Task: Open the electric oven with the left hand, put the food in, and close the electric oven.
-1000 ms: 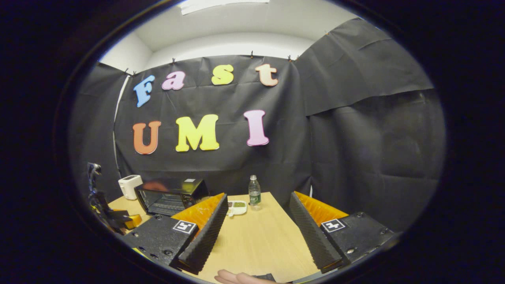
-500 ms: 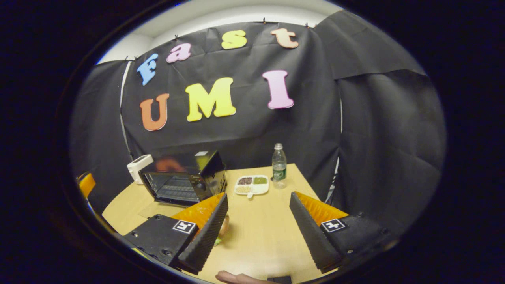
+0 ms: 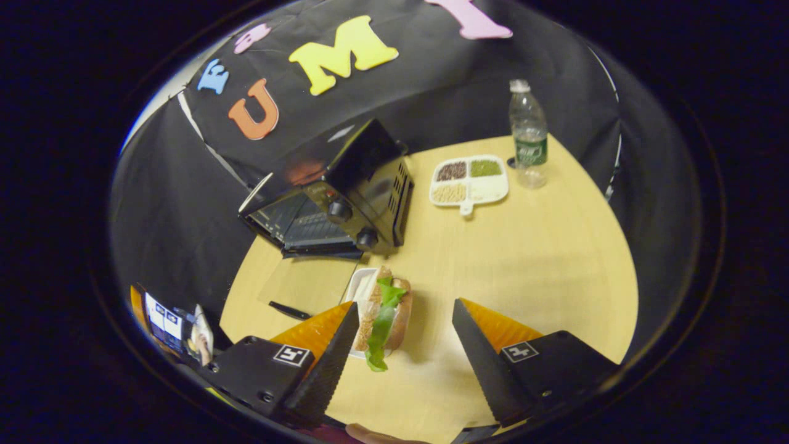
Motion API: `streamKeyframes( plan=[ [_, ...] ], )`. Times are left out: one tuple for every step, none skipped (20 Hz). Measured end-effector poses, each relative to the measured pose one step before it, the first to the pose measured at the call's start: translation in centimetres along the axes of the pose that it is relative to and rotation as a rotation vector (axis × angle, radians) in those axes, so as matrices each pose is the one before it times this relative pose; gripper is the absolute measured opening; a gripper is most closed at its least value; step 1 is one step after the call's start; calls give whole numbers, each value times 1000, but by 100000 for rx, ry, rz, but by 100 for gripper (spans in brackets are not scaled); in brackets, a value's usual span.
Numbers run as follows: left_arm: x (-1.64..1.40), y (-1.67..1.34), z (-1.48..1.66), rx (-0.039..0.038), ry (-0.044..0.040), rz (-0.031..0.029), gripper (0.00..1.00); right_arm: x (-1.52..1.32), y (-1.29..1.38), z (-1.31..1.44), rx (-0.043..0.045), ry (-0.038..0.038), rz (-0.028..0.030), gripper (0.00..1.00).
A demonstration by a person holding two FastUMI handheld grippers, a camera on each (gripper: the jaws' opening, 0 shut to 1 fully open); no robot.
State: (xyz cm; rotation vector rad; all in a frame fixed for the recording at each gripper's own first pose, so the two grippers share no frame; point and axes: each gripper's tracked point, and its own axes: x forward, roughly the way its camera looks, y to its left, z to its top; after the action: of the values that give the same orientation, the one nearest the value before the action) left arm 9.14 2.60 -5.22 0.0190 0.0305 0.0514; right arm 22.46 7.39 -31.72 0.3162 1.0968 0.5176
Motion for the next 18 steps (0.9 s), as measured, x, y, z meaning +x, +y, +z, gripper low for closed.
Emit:
streamKeyframes(
  plan=[
    [192,0,-251,207,1273,159,93,649,352,-330,1647,3078,3068,98],
    [-21,-37,-12,823,1019,240,93,687,316,67,1009,2216,2743,84],
    [61,100,-16,991,458,718,93,240,340,-128,610,1583,2308,96],
    [85,89,46,882,154,446,93,445,126,192,919,1183,1743,95],
    [191,-93,-15,412,66,263,93,528,166,-226,857,2320,1244,94],
    [231,-89,-156,154,441,-25,93,534,-77,-189,1265,2279,456,93],
    [292,-220,-8,79,311,31,93,407,-31,-256,1447,2179,470,92],
    [-23,172,8,-20,119,880,84,359,-155,-191,1921,1949,110,90],
    [108,167,63,87,-34,1087,94,364,103,-159,1536,946,909,86],
    [292,132,-192,356,285,636,89,344,-27,-264,942,1567,977,84],
    [71,17,-209,32,653,496,95,262,228,-150,1799,704,1784,77],
    [111,-133,-215,-221,600,-78,95,269,322,-85,1241,691,2181,73],
    [40,-148,-164,-385,570,-272,95,230,36,-253,728,588,1036,49],
    [70,-17,-189,-431,373,43,95,115,336,236,931,-1091,2193,60],
    [-56,36,-147,-307,334,37,95,70,137,-229,618,190,1048,55],
    [-110,36,-158,-111,123,-187,95,-68,72,-12,793,-567,370,50],
    [-382,33,155,-5,257,-167,95,-44,117,-43,-244,-637,37,46],
    [-358,-31,39,236,-128,-322,95,-115,45,-82,153,-429,110,44]
  ],
)
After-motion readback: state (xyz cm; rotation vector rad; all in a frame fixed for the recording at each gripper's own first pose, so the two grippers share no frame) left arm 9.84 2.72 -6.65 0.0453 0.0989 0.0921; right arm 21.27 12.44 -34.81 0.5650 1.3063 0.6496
